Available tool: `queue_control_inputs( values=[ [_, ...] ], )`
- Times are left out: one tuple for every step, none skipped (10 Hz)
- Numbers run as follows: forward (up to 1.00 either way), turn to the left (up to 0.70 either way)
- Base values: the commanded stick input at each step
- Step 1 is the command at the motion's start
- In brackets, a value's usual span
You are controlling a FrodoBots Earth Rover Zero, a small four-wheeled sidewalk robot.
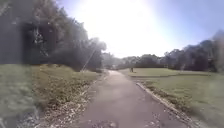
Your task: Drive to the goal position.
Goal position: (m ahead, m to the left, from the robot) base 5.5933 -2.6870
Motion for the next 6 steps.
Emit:
queue_control_inputs(
  values=[
    [0.50,0.00],
    [0.50,0.00],
    [0.50,0.00],
    [0.50,0.00],
    [0.50,0.00],
    [0.50,0.00]
  ],
)
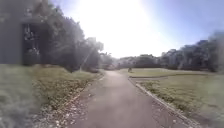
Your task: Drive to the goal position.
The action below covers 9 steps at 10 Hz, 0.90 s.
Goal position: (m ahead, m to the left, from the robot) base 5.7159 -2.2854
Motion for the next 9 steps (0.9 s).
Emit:
queue_control_inputs(
  values=[
    [0.50,0.00],
    [0.50,0.00],
    [0.50,0.00],
    [0.50,0.00],
    [0.50,0.00],
    [0.50,0.00],
    [0.50,0.00],
    [0.50,0.00],
    [0.50,0.00]
  ],
)
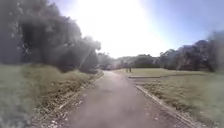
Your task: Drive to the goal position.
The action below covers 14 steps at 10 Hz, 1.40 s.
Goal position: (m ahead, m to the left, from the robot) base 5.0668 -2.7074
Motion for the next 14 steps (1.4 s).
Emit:
queue_control_inputs(
  values=[
    [0.50,0.00],
    [0.50,0.00],
    [0.50,0.18],
    [0.50,0.27],
    [0.50,0.27],
    [0.50,0.00],
    [0.50,0.00],
    [0.50,0.00],
    [0.50,0.00],
    [0.50,0.00],
    [0.50,0.00],
    [0.50,0.00],
    [0.50,0.00],
    [0.50,0.00]
  ],
)
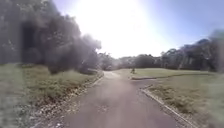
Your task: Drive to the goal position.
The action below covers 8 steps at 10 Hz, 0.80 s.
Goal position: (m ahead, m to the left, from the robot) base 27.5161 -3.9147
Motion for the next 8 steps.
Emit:
queue_control_inputs(
  values=[
    [0.50,0.00],
    [0.50,0.00],
    [0.50,0.00],
    [0.50,0.00],
    [0.50,0.00],
    [0.50,0.00],
    [0.50,0.00],
    [0.50,0.00]
  ],
)
